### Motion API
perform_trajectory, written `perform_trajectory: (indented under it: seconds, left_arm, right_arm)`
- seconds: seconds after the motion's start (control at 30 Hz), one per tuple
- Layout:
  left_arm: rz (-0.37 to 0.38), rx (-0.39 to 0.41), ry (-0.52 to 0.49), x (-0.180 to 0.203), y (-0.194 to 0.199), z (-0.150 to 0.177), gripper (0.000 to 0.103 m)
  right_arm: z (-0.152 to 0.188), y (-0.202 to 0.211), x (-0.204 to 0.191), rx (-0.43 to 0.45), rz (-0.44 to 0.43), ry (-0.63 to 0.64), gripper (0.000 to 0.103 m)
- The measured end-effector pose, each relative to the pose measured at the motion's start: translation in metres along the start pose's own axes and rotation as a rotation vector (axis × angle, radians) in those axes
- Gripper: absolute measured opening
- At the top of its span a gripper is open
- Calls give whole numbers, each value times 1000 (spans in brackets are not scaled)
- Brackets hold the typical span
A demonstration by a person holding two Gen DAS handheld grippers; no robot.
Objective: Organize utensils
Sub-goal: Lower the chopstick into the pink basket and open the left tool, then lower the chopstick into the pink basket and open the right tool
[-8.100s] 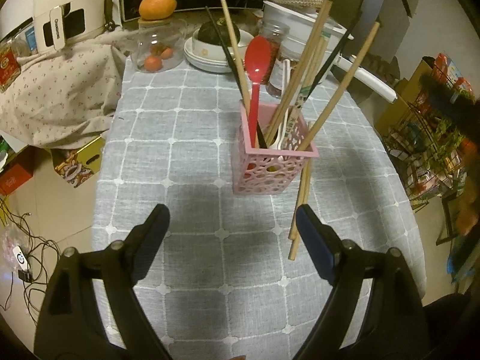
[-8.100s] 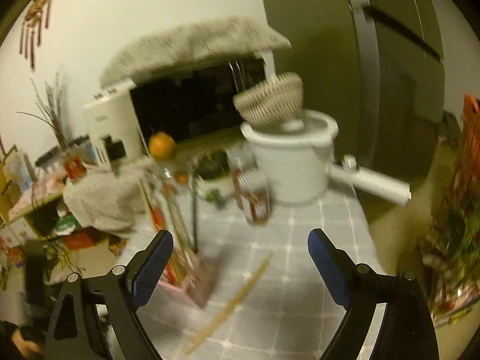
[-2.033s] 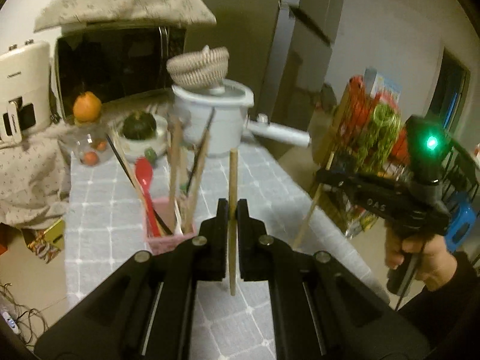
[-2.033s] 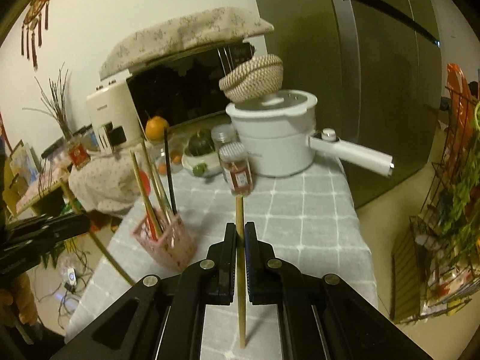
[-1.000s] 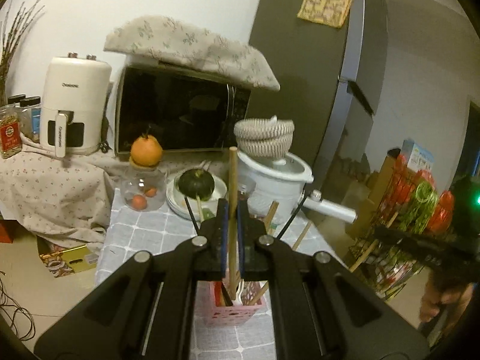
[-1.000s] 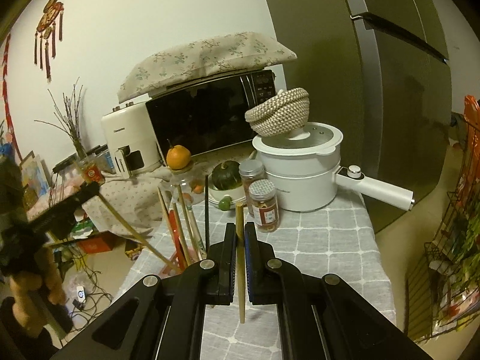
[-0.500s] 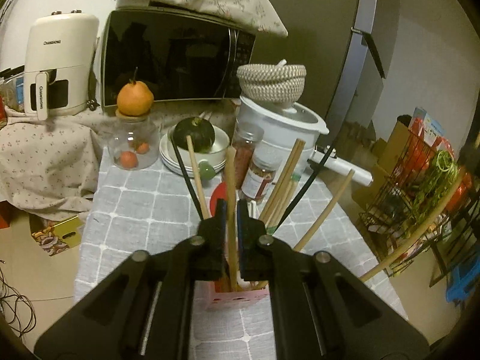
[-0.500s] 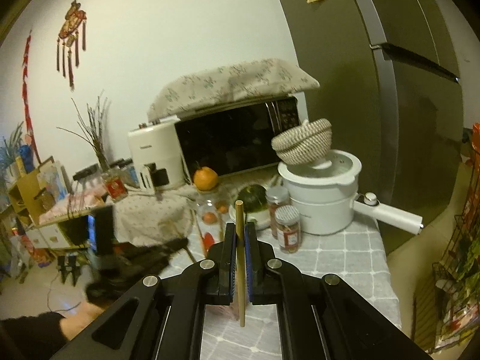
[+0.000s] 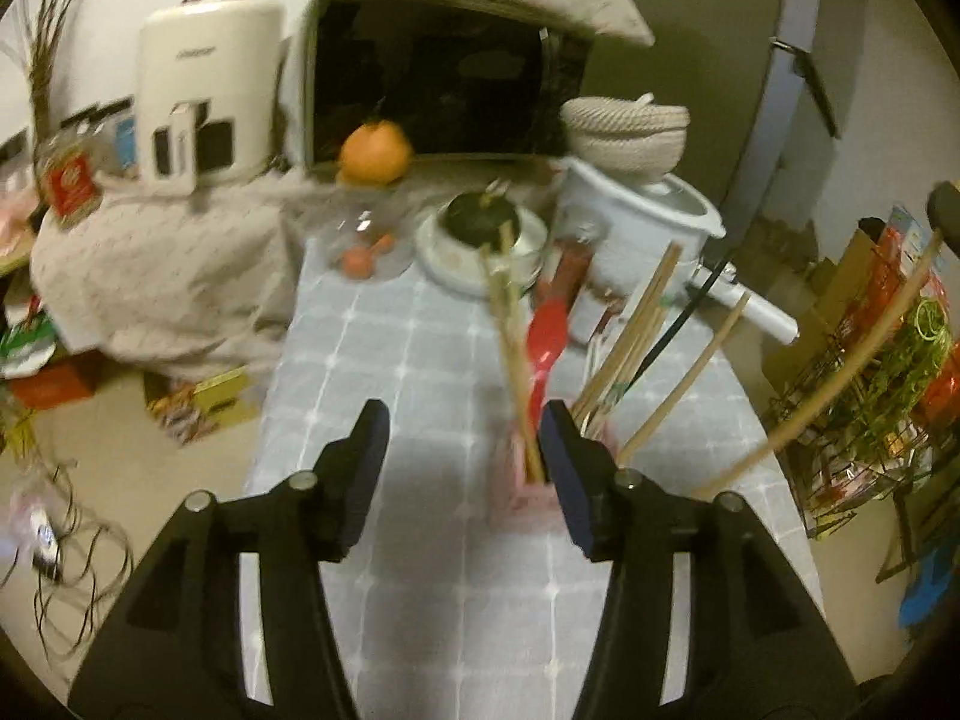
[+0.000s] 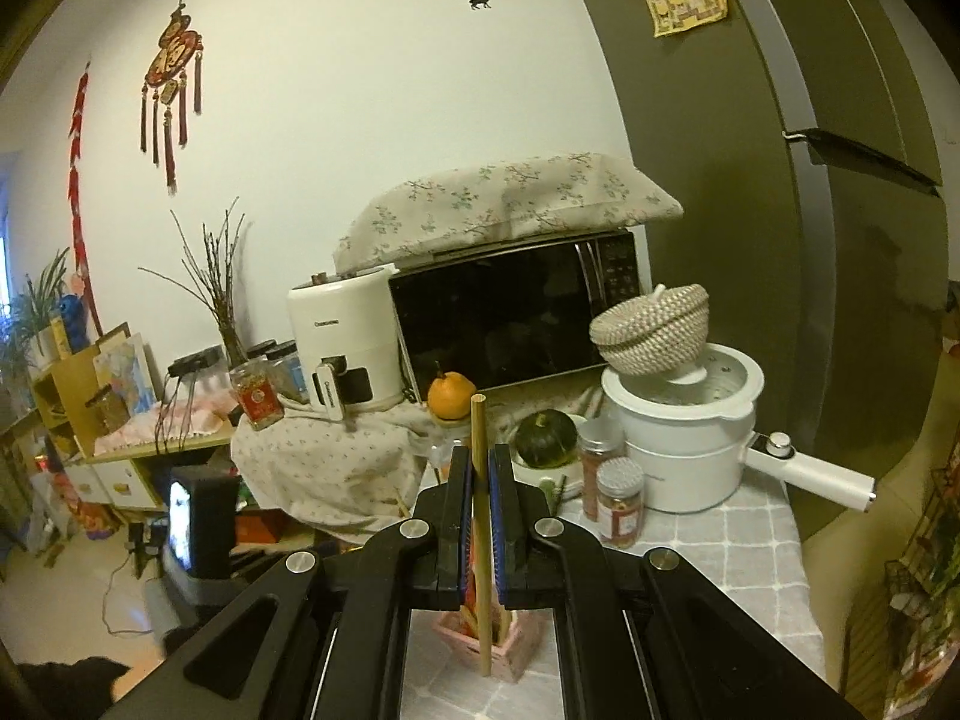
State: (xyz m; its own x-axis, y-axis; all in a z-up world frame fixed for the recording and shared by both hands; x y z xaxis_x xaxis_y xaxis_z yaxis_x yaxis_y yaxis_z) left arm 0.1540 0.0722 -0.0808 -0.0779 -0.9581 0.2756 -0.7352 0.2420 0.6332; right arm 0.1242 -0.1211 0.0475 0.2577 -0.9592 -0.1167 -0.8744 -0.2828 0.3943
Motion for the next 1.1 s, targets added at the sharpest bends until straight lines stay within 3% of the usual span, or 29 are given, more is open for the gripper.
perform_trajectory:
  seconds: [0.3, 0.6, 1.1]
  left_arm:
    - [11, -51, 6, -12, 4, 23, 62]
    - [10, -54, 9, -21, 3, 23, 62]
    - [57, -54, 60, -22, 6, 21, 62]
  right_arm:
    - [6, -34, -23, 15, 51, -4, 5]
    - [13, -64, -27, 48, 131, -14, 5]
    - [15, -82, -26, 52, 176, -37, 5]
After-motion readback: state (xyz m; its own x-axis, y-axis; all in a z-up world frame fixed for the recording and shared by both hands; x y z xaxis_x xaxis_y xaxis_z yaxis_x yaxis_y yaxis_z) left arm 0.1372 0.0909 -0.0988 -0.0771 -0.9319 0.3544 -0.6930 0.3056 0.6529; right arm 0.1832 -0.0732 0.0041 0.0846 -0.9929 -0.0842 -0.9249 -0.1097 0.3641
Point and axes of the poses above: each gripper's, at about its wrist camera, not at the fingertips, and y roughly against the way its jaws point, x to its right, z to its underside, the point moved 4 cm from there along -y, roughly the way its jaws point, and after that the axes turned 10 degrees about z, right-handed, at the moved point
